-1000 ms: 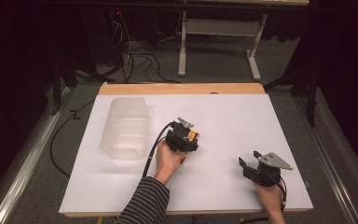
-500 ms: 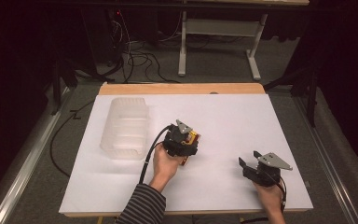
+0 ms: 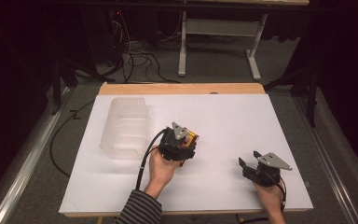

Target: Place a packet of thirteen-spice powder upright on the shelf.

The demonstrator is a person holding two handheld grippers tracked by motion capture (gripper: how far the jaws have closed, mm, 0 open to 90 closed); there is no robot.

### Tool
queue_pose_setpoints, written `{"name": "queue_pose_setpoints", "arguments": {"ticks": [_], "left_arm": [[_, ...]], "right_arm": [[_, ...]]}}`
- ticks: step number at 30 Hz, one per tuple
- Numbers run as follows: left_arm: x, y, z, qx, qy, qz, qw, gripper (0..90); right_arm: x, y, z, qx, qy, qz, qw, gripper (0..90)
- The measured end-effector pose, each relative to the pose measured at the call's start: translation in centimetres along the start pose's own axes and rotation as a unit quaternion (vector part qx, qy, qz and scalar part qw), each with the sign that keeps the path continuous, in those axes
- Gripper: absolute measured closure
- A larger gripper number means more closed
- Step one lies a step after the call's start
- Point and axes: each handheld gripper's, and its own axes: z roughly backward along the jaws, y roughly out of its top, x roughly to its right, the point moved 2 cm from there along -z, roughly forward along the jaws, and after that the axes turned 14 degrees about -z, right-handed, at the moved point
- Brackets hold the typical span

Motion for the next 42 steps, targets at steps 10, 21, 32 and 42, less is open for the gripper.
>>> {"name": "queue_pose_setpoints", "arguments": {"ticks": [10, 21, 32, 42], "left_arm": [[-0.8, -0.4, 0.8, 0.011, 0.016, 0.016, 0.9997, 32.9], [-2.0, -0.9, 2.2, 0.023, 0.034, 0.027, 0.9988, 32.9], [-3.4, -1.2, 3.6, 0.031, 0.055, 0.039, 0.9972, 32.9], [-5.2, -1.5, 5.5, 0.047, 0.080, 0.057, 0.9941, 32.9]], "right_arm": [[0.0, 0.0, 0.0, 0.001, 0.000, 0.001, 1.0000, 34.3], [0.0, 0.0, 0.0, 0.000, 0.001, 0.002, 1.0000, 34.3], [0.0, 0.0, 0.0, -0.001, 0.002, 0.003, 1.0000, 34.4], [0.0, 0.0, 0.0, 0.000, 0.002, 0.002, 1.0000, 34.3]]}}
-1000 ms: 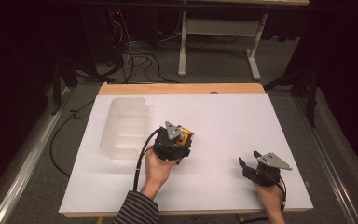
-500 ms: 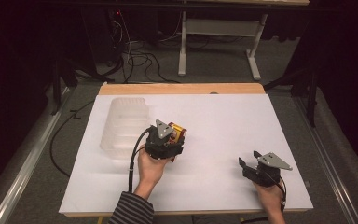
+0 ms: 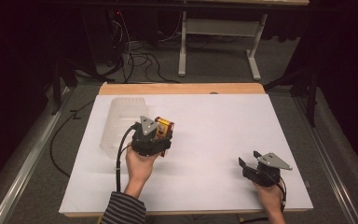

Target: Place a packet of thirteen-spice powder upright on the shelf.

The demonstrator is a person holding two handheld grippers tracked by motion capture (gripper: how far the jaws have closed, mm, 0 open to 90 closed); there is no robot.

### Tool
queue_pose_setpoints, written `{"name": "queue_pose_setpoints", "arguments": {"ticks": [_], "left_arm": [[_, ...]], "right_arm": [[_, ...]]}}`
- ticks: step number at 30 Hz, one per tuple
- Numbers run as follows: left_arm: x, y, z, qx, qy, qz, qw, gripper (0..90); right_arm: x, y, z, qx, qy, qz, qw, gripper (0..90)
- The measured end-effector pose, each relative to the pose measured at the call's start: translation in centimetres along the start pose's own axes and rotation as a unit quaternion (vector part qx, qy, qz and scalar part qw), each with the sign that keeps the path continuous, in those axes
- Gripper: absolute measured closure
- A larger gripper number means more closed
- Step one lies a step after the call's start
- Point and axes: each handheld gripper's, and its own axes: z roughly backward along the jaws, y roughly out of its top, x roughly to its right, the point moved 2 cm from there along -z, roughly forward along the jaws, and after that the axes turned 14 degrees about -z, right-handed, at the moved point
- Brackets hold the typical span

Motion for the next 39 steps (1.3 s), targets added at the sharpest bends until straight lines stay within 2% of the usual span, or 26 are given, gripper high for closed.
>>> {"name": "queue_pose_setpoints", "arguments": {"ticks": [11, 34, 39], "left_arm": [[-1.0, -0.3, 0.4, -0.004, 0.012, 0.003, 0.9999, 32.9], [-4.1, -1.6, 1.2, -0.011, 0.071, 0.012, 0.9974, 32.8], [-4.6, -2.0, 1.2, -0.013, 0.073, 0.018, 0.9971, 32.8]], "right_arm": [[0.0, 0.0, 0.1, 0.003, 0.001, -0.002, 1.0000, 34.2], [-0.1, 0.0, 0.0, 0.002, -0.002, 0.003, 1.0000, 34.1], [-0.1, 0.0, 0.0, 0.002, -0.001, 0.004, 1.0000, 34.1]]}}
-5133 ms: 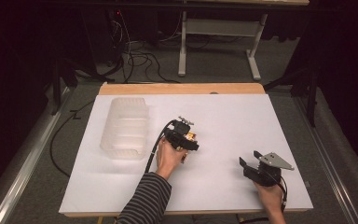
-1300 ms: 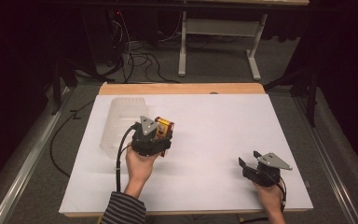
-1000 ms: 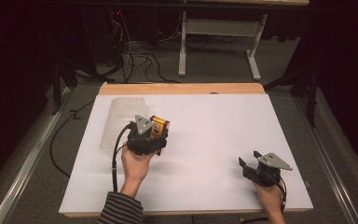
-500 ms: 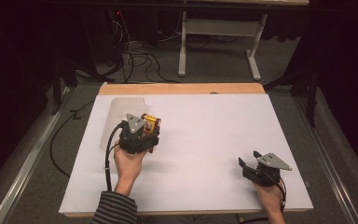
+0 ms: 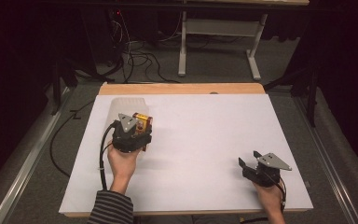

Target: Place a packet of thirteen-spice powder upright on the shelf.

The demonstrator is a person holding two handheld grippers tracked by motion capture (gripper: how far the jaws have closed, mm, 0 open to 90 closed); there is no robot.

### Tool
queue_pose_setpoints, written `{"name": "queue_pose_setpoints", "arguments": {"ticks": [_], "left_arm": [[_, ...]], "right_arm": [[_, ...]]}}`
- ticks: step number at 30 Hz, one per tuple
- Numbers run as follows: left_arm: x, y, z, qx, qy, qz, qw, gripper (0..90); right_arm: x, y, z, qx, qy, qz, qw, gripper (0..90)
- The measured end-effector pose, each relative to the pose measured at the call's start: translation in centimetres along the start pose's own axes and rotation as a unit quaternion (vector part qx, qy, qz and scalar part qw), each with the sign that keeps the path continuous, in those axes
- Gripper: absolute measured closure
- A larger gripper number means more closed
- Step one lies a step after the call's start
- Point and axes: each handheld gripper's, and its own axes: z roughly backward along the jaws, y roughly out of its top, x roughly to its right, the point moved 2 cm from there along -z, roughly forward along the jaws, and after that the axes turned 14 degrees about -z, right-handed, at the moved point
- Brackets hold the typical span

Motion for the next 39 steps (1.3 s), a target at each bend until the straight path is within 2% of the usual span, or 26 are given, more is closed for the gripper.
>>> {"name": "queue_pose_setpoints", "arguments": {"ticks": [28, 39], "left_arm": [[-2.1, -2.2, 0.0, -0.020, 0.042, 0.012, 0.9988, 32.7], [-2.4, -3.2, 0.0, -0.030, 0.046, 0.017, 0.9984, 32.7]], "right_arm": [[-0.1, 0.0, 0.0, -0.002, -0.002, 0.000, 1.0000, 34.0], [-0.1, 0.0, -0.1, -0.004, -0.002, 0.003, 1.0000, 34.0]]}}
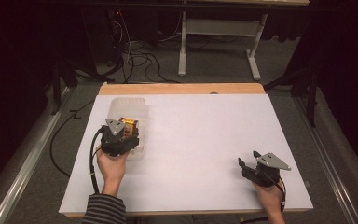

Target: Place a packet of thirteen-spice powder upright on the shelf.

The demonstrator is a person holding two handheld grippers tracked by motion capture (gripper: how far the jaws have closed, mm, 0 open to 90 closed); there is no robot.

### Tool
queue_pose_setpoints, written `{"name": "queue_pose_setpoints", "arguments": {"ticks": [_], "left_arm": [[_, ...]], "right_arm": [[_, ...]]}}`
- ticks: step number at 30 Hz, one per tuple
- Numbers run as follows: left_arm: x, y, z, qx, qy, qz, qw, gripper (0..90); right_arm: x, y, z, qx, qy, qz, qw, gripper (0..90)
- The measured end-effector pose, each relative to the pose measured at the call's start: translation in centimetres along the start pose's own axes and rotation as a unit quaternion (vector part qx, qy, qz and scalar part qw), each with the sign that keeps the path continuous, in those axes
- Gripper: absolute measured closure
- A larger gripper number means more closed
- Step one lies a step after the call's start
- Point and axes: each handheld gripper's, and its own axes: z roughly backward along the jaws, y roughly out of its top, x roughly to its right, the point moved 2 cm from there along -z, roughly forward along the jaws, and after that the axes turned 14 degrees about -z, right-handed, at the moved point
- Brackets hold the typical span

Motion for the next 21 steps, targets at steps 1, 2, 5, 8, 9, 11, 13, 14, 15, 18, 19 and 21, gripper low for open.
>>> {"name": "queue_pose_setpoints", "arguments": {"ticks": [1, 2, 5, 8, 9, 11, 13, 14, 15, 18, 19, 21], "left_arm": [[0.0, -0.1, 0.0, -0.001, -0.001, 0.002, 1.0000, 32.7], [0.0, -0.2, 0.0, -0.002, -0.001, 0.002, 1.0000, 32.7], [-0.1, -0.4, -0.1, -0.005, -0.001, 0.001, 1.0000, 32.7], [0.0, -0.7, -0.1, -0.008, -0.001, 0.002, 1.0000, 32.6], [0.0, -0.8, -0.1, -0.009, 0.000, 0.002, 1.0000, 32.6], [0.0, -0.9, -0.1, -0.011, -0.001, 0.003, 0.9999, 32.7], [0.0, -1.1, 0.0, -0.011, -0.002, 0.004, 0.9999, 32.6], [0.0, -1.2, 0.0, -0.012, 0.000, 0.003, 0.9999, 32.7], [0.0, -1.3, -0.1, -0.012, 0.000, 0.004, 0.9999, 32.6], [0.0, -1.6, 0.0, -0.016, 0.001, 0.004, 0.9999, 32.6], [0.0, -1.7, 0.0, -0.017, 0.001, 0.004, 0.9999, 32.6], [0.0, -1.8, 0.0, -0.017, 0.001, 0.005, 0.9998, 32.6]], "right_arm": [[0.0, 0.0, 0.0, 0.000, 0.000, 0.000, 1.0000, 34.0], [0.0, 0.0, 0.0, 0.000, 0.000, 0.000, 1.0000, 34.1], [0.0, 0.0, 0.0, 0.000, 0.000, 0.001, 1.0000, 34.1], [0.0, 0.0, 0.0, 0.000, 0.001, 0.001, 1.0000, 34.1], [0.0, 0.0, 0.0, 0.000, 0.000, 0.001, 1.0000, 34.1], [0.0, 0.0, 0.0, 0.000, 0.000, 0.002, 1.0000, 34.1], [0.0, 0.0, 0.0, 0.000, 0.000, 0.002, 1.0000, 34.1], [0.0, 0.0, 0.0, 0.000, 0.000, 0.002, 1.0000, 34.1], [0.0, 0.0, 0.0, 0.000, 0.000, 0.002, 1.0000, 34.0], [0.0, 0.0, 0.0, -0.001, -0.001, 0.001, 1.0000, 34.0], [0.0, 0.0, 0.0, -0.001, -0.001, 0.002, 1.0000, 34.0], [0.0, 0.0, 0.0, -0.001, -0.001, 0.002, 1.0000, 34.1]]}}
